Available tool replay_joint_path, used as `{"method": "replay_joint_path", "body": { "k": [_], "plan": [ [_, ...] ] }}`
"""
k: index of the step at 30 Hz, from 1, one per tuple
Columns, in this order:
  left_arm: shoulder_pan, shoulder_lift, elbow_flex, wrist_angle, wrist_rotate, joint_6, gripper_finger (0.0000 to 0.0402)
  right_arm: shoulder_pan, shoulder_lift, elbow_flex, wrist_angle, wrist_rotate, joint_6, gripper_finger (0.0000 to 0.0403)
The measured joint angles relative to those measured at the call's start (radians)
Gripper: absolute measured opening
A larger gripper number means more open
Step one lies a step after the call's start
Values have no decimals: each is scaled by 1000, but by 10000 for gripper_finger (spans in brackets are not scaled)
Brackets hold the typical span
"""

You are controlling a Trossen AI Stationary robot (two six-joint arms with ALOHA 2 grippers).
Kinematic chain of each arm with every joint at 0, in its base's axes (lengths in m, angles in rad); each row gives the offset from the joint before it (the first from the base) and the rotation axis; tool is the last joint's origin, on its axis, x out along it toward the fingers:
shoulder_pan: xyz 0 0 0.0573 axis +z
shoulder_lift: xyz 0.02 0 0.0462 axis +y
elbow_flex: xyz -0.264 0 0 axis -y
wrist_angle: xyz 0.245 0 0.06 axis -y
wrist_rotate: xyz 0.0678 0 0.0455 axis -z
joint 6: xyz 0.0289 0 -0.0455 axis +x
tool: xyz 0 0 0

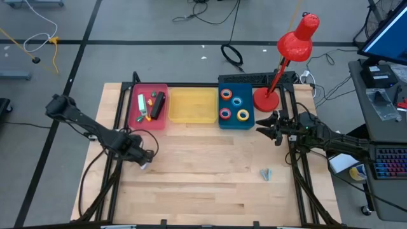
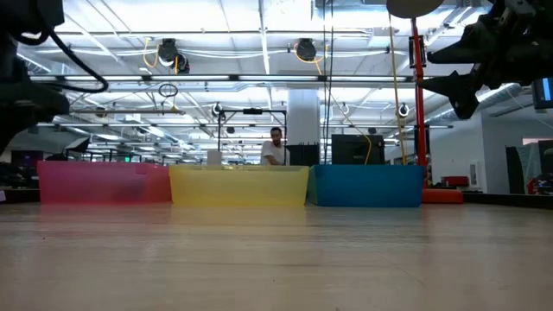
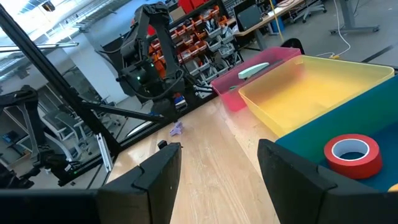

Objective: Pick and place Stapler, Stapler remover, tape
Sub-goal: Put the purple stapler remover into the yellow bin

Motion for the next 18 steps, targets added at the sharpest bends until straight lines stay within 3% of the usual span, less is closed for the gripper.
{"method": "replay_joint_path", "body": {
  "k": [14,18],
  "plan": [
    [0,125,-3,1,-11,-31,160,0,0,0,0,0,0,206],
    [0,153,-3,5,-11,-30,135,0,0,0,0,-1,0,206]
  ]
}}
